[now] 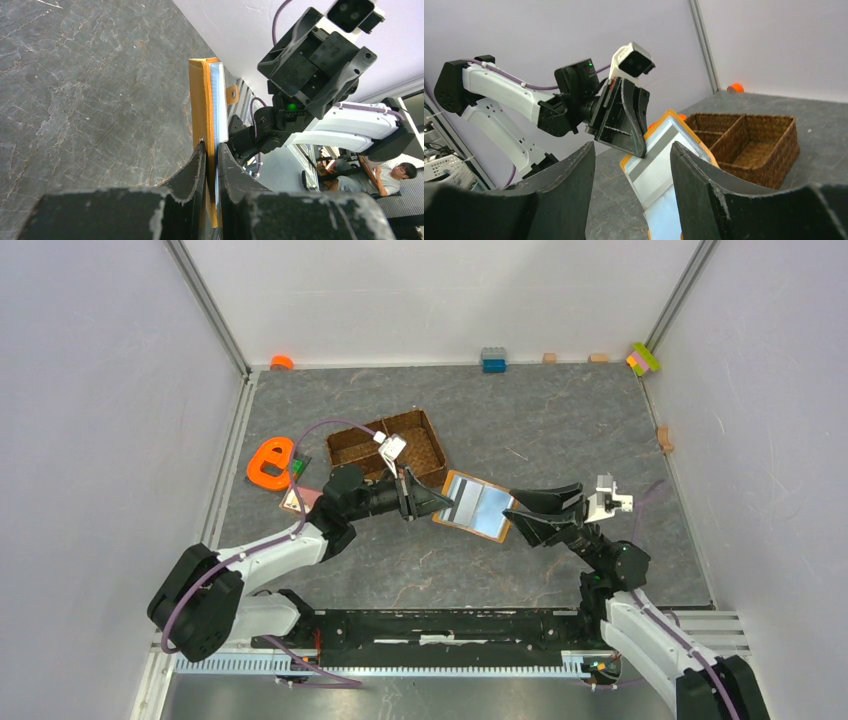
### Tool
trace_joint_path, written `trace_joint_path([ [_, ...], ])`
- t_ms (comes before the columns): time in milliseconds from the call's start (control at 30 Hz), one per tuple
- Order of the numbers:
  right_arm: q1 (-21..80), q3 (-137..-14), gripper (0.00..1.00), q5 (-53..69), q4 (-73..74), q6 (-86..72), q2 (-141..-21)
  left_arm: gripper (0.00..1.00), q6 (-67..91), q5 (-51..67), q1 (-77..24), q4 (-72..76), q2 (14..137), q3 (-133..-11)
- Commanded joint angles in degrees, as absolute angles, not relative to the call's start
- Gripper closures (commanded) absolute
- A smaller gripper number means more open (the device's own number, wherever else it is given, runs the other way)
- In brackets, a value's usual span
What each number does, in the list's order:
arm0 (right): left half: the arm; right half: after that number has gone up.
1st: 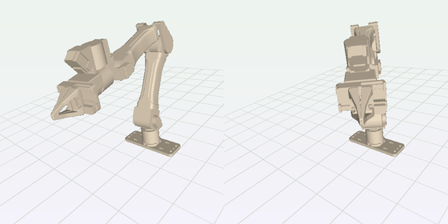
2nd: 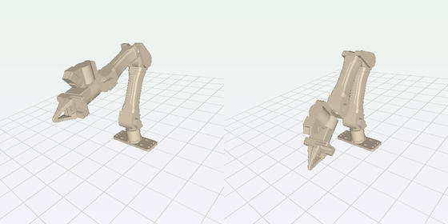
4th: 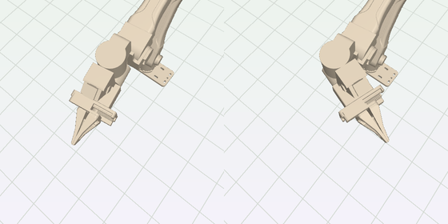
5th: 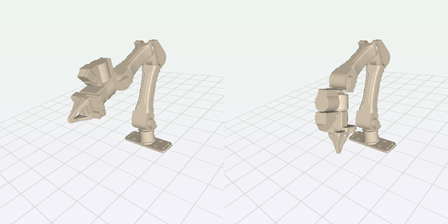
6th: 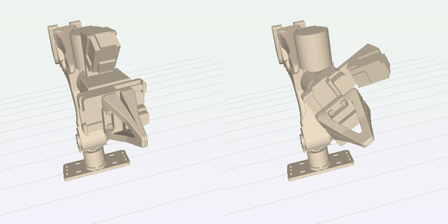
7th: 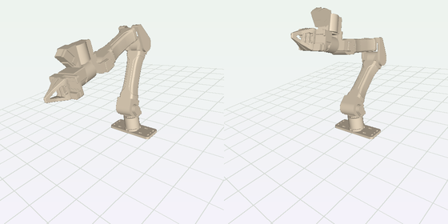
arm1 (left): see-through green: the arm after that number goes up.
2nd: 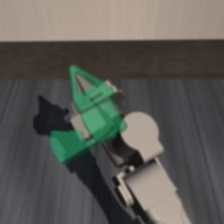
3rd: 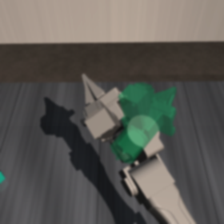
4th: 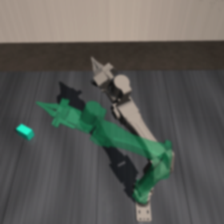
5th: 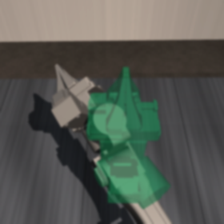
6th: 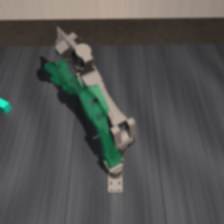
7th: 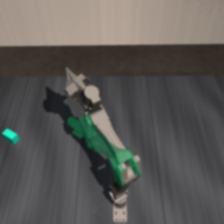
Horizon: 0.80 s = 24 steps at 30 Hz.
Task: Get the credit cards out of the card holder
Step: Remove the credit card from the card holder.
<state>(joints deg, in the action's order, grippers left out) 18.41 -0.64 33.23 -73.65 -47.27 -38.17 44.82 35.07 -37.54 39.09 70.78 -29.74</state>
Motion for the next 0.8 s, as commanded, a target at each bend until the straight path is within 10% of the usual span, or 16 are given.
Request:
trace_joint_path([
  [0,20.66,1.65,0.40,33.56,-75.63,-47.79,-42.96,0.98,43.48,36.43,-37.91,41.56,70.71,-32.44],
  [767,26.39,-4.74,0.52,37.65,-75.61,-50.34,-58.77,0.98,44.29,33.05,-39.25,42.08,71.02,-32.00],
])
